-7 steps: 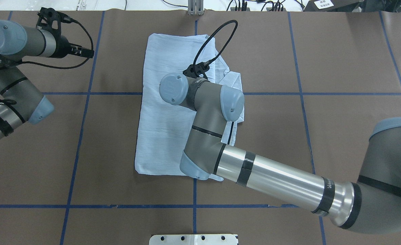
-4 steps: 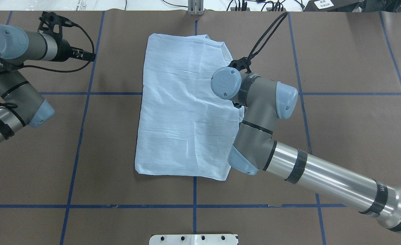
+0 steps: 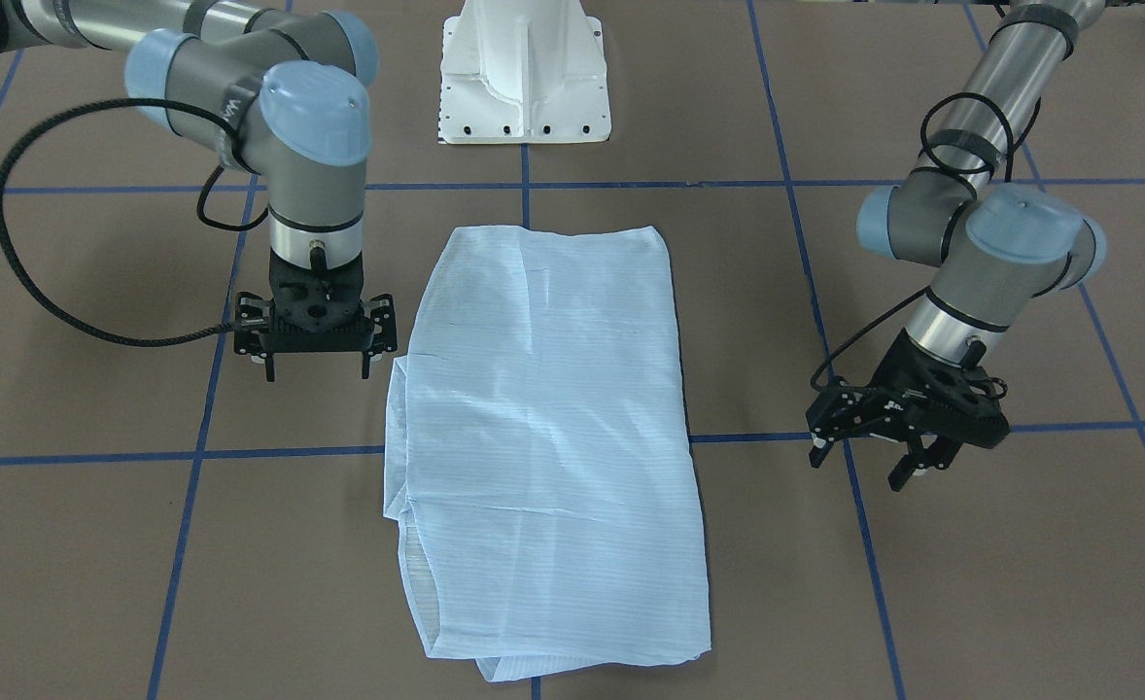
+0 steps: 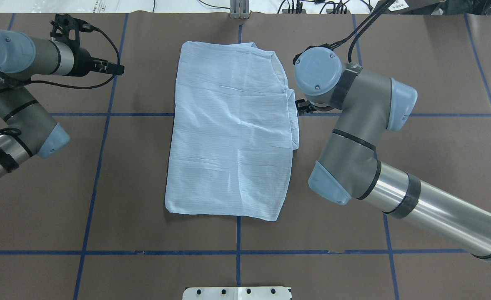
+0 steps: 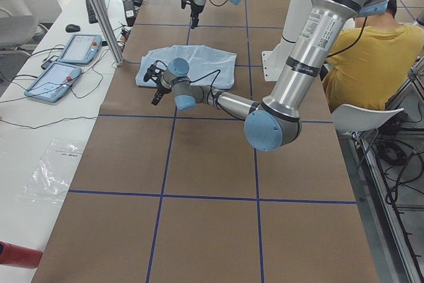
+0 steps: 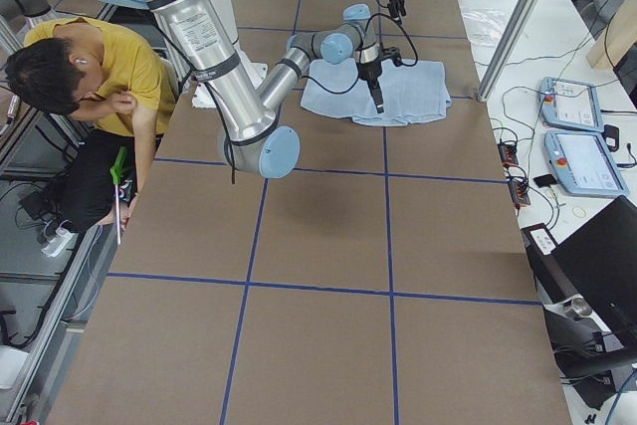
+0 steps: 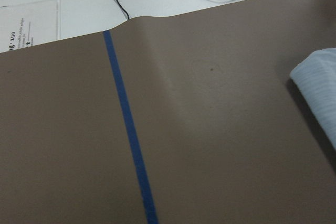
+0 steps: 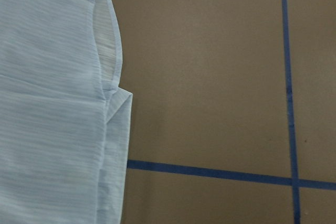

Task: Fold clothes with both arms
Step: 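Move the left gripper to the near edge and right gripper to the side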

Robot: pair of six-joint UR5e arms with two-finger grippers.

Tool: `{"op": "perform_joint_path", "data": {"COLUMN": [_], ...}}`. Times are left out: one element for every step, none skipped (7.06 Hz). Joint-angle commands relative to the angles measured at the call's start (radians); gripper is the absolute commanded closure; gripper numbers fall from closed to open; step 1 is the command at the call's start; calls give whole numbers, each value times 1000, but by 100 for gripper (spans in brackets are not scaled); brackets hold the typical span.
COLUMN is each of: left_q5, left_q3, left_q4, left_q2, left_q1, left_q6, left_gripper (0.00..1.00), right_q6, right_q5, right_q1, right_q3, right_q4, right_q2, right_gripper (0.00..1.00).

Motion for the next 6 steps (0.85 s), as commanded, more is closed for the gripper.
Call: {"op": "perform_joint_path", "data": {"left_q5": [-1, 51, 203, 274, 292, 324], "left_q3": [-329, -477, -539, -540, -529, -518], "left_q4": [180, 374, 495, 520, 524, 525], "left_q2": [121, 124, 123, 120, 121, 120], "left_q1": [146, 245, 395, 491, 542, 579], "left_q6": [-174, -275, -404, -486, -526, -548], "left_gripper": [0, 0, 0, 0, 0, 1], "right_q6": [235, 339, 363, 363, 363, 363], "right_q5": [68, 62, 58, 50, 47, 25], "right_q1": [-6, -24, -29, -31, -34, -40], "right_q3": [111, 111, 111, 111, 108, 106], "right_q4": [254, 260, 261, 261, 261, 261], "right_q2": [-131, -131, -131, -133, -133, -133], "right_gripper": [0, 0, 0, 0, 0, 0]}}
